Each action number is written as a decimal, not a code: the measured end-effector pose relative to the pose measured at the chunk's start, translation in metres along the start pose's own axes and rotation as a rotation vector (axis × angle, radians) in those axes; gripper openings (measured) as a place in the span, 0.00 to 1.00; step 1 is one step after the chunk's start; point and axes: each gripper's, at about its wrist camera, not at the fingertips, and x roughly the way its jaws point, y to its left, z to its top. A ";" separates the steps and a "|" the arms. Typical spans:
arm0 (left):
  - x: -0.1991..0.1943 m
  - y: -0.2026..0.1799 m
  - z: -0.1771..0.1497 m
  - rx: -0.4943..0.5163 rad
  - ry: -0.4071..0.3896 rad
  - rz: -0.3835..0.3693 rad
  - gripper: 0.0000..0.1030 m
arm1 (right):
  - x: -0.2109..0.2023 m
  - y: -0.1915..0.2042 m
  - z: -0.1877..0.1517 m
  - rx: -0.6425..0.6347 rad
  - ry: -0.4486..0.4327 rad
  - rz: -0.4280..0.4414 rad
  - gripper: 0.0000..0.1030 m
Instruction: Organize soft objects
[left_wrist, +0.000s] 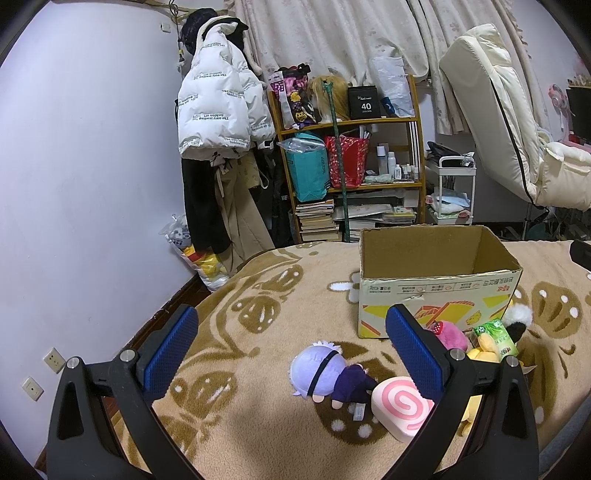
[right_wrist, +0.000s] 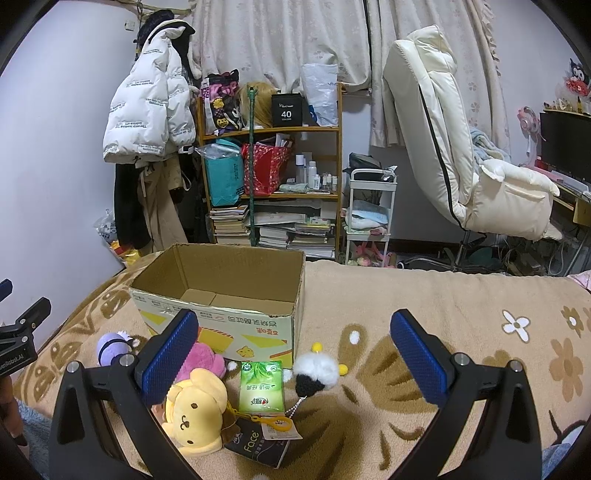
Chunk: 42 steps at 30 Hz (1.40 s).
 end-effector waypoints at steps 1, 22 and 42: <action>0.001 0.001 0.000 -0.001 0.001 0.000 0.98 | 0.000 0.000 0.000 0.000 0.000 0.000 1.00; 0.043 0.003 0.003 -0.014 0.139 -0.005 0.98 | 0.034 0.001 0.001 0.014 0.063 0.000 1.00; 0.123 -0.015 -0.023 -0.003 0.353 0.005 0.98 | 0.111 -0.005 -0.025 -0.015 0.298 -0.058 1.00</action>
